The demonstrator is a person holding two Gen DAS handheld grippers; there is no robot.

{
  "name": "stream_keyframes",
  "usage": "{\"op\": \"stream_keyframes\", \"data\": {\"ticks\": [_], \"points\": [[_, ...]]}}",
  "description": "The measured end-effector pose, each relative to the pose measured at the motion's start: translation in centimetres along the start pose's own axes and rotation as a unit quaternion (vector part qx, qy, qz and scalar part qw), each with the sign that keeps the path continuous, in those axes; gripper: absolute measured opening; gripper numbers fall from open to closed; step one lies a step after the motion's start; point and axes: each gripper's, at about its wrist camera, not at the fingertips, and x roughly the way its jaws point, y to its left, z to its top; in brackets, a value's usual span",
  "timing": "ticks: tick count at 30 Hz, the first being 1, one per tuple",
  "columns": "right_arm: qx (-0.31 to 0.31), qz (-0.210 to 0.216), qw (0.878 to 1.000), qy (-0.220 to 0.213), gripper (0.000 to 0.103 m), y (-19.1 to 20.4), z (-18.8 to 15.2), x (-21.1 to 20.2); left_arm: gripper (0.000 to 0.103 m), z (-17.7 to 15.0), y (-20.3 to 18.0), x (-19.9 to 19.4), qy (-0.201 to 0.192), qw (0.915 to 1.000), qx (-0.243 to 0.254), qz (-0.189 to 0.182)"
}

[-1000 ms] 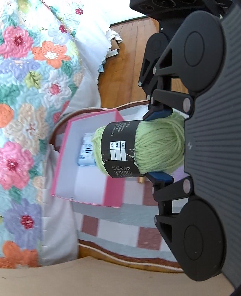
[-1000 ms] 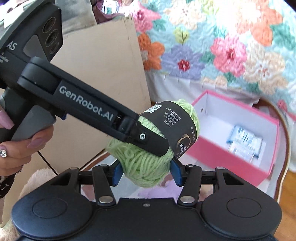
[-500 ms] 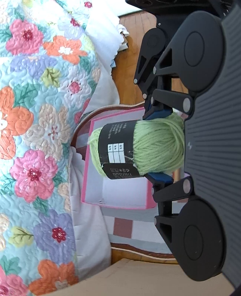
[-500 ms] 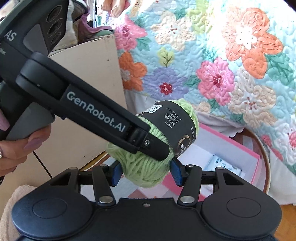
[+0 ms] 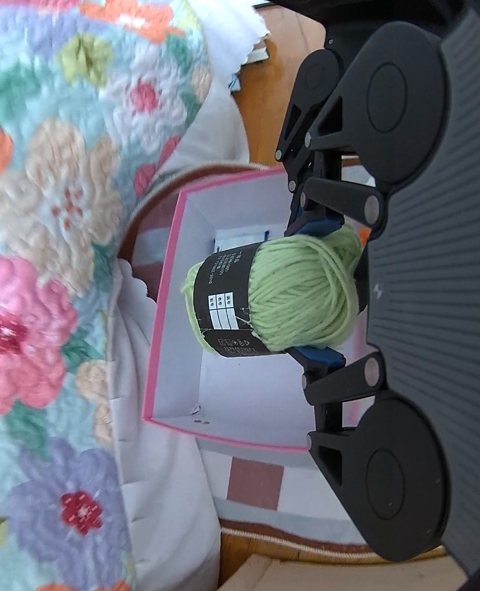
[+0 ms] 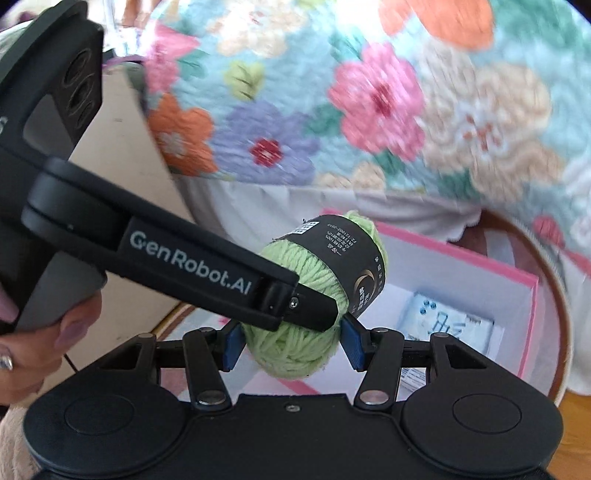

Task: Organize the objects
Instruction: 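Lift the yarn ball with the left tool over the pink box, then lower the yarn ball into the pink box and open the left tool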

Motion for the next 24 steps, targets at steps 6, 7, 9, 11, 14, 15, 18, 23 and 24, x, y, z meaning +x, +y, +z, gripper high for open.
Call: {"op": "stream_keyframes", "data": {"ticks": [6, 7, 9, 11, 14, 15, 18, 23, 24], "points": [[-0.001, -0.021, 1.0, 0.016, 0.058, -3.5, 0.6, 4.5, 0.055, 1.7, 1.6, 5.6, -0.009, 0.9995, -0.027, -0.013], [0.0, -0.021, 0.999, 0.023, 0.058, -4.1, 0.8, 5.2, 0.055, 1.9, 1.9, 6.4, -0.01, 0.9993, -0.03, -0.018], [0.014, -0.024, 0.999, 0.035, 0.058, -5.3, 1.0, 6.4, 0.055, 2.2, 2.3, 7.8, -0.011, 0.999, -0.035, -0.027], [0.03, -0.026, 0.998, 0.047, 0.058, -6.4, 1.1, 7.6, 0.055, 2.3, 2.9, 9.0, -0.012, 0.9985, -0.046, -0.027], [0.041, -0.031, 0.997, 0.062, 0.058, -7.3, 1.0, 9.4, 0.055, 2.3, 3.6, 10.8, -0.008, 0.9981, -0.056, -0.024], [0.043, -0.032, 0.996, 0.07, 0.058, -7.5, 1.0, 10.1, 0.056, 2.2, 3.8, 11.3, -0.007, 0.998, -0.059, -0.023], [0.021, -0.031, 0.995, 0.096, 0.054, -7.7, 0.7, 11.6, 0.056, 1.9, 4.3, 12.4, 0.006, 0.9975, -0.068, -0.018], [0.01, -0.047, 0.993, 0.107, 0.052, -7.4, 0.0, 12.2, 0.06, 1.4, 4.5, 11.3, 0.002, 0.9974, -0.069, -0.021], [0.006, -0.054, 0.993, 0.105, 0.052, -7.3, -0.2, 12.2, 0.065, 1.3, 4.5, 11.2, -0.001, 0.9972, -0.071, -0.02]]}}
